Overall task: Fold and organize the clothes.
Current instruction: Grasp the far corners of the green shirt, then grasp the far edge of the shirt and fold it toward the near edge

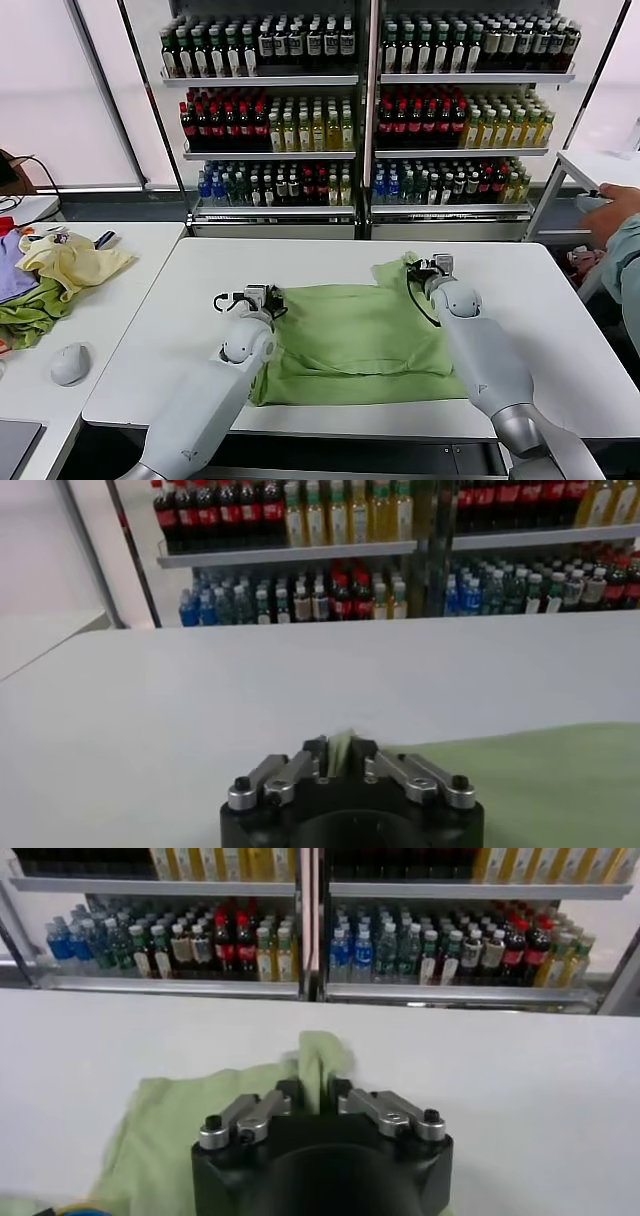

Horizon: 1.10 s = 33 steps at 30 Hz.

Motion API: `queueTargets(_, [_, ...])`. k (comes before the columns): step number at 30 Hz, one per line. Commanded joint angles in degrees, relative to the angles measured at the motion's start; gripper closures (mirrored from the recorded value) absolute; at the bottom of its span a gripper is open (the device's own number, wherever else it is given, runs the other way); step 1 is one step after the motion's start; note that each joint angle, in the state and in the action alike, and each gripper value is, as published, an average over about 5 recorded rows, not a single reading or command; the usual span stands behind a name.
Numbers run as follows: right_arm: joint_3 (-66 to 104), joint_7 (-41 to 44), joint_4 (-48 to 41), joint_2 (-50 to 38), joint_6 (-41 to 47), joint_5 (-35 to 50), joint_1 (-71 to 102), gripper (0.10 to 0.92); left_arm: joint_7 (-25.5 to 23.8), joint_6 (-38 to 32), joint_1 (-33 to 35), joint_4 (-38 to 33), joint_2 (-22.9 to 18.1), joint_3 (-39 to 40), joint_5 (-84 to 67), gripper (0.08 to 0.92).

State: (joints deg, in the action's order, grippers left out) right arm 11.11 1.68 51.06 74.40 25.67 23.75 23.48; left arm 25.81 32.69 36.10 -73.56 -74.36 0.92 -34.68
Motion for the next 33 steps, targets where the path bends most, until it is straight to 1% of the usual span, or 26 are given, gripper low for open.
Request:
queueTargets(1, [-0.1,0.3,6.6,-1.3,-2.2,1.6,3.1,0.864,-0.2,-3.1,2.3,-5.4,0.6,-0.6,-1.6,0.822])
queueTargets(3, [0.2,0.2,10.2,-2.2,-2.5,2.2,4.7,0.898,-0.3,-5.0,3.2,-7.9,1.2,-0.8,-1.6,0.865])
queueTargets(6, [1.1,-0.1,16.2,-3.8,-2.7,3.3,7.5,0.906,-0.6,-7.3,4.8,-11.7,2.3,-1.3,-1.6,0.889])
queueTargets(13, [5.1,-1.3,31.1,-7.5,-2.2,6.5,16.4,0.906,-0.7,-8.7,9.0,-20.6,4.4,-3.5,-3.2,0.891])
queueTargets(19, [10.5,-2.0,42.8,-10.0,-1.3,7.9,24.2,0.906,-0.8,-9.0,12.7,-25.3,6.3,-5.0,-4.3,0.891])
queueTargets(26, [17.2,-2.2,52.5,-11.1,-1.1,8.1,35.8,0.906,-0.9,-8.7,17.7,-30.7,8.5,-6.2,-4.9,0.891])
queueTargets(33, [21.7,-2.8,59.1,-10.0,-0.4,7.4,44.9,0.906,-1.0,-8.2,23.3,-35.1,10.6,-6.7,-4.5,0.891])
